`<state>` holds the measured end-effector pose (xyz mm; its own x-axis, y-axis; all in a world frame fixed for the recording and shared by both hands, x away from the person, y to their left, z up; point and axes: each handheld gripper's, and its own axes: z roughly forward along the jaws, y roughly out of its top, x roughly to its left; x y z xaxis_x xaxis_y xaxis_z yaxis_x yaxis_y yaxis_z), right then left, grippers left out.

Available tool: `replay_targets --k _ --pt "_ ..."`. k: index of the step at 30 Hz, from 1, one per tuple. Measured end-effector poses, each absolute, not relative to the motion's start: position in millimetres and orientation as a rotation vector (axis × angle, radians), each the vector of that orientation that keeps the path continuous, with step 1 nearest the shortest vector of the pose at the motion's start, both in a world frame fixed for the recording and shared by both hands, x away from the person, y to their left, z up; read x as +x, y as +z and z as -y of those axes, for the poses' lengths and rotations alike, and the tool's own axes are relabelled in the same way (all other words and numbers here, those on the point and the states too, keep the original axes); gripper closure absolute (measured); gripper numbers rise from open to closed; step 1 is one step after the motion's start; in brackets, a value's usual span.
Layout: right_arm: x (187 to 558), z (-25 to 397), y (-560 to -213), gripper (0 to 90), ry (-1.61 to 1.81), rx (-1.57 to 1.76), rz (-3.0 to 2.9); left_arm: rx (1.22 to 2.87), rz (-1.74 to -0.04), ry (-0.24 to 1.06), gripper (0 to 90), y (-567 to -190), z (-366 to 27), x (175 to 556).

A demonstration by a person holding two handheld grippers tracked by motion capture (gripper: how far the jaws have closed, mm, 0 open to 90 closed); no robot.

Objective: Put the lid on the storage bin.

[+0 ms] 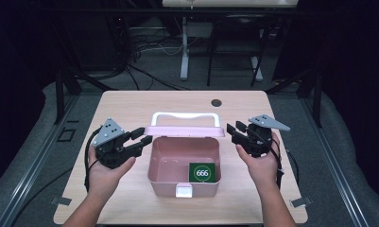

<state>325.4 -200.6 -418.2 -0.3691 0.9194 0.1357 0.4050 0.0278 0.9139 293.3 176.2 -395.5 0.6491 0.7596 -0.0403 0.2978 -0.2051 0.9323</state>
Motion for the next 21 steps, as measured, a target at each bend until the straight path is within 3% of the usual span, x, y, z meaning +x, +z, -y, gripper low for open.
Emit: replay_targets --k 6,13,21 --pt "326.6 201.3 -418.9 55.1 1.336 1.346 -1.806 1.787 -0.854 0.525 57.8 -398.5 -177.1 289.7" --pt "332.2 201.0 -424.1 40.8 1.319 1.346 -1.799 1.785 -0.848 0.512 58.8 -402.5 -177.7 285.0" --pt "334.8 202.9 -426.6 38.3 1.311 1.365 -1.800 1.794 -0.844 0.506 60.8 -406.2 -178.7 279.3"
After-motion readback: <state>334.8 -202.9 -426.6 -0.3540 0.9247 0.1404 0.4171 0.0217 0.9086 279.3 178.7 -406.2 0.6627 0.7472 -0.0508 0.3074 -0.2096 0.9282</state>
